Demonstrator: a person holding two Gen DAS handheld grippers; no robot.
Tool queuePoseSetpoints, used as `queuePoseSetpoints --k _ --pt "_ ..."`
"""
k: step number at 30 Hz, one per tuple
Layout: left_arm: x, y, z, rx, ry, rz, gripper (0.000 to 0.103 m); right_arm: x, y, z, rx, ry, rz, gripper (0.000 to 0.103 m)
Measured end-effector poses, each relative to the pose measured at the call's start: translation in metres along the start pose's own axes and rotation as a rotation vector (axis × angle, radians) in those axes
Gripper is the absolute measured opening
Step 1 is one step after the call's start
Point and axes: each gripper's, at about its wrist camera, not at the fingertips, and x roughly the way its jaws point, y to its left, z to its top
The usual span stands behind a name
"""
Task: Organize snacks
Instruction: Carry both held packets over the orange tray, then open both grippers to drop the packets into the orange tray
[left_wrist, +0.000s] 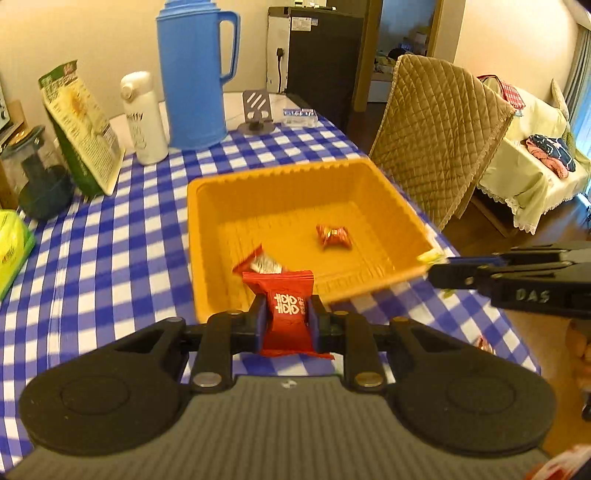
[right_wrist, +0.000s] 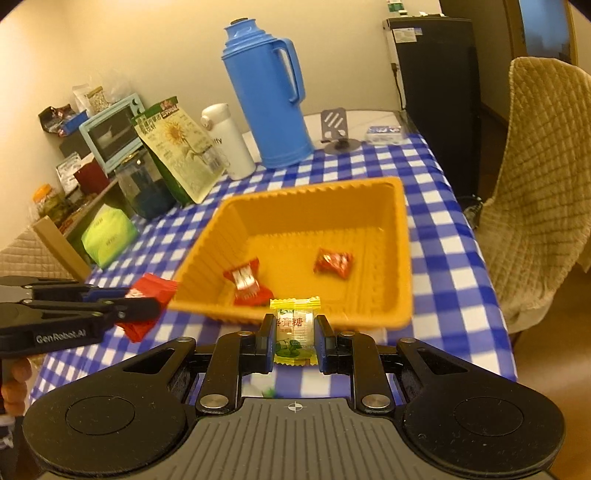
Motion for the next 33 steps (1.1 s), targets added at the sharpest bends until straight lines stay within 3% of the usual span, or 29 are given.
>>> queuePoseSetpoints --k 17,33 --pt "0.066 0.009 0.065 -0.040 0.010 0.011 0.021 0.067 -0.007 0.051 0.026 0.004 -0.009 0.022" --pt "0.136 0.017 0.087 -0.098 0.087 0.010 0.021 0.117 -0.030 0.075 0.055 0.034 -0.090 0.022"
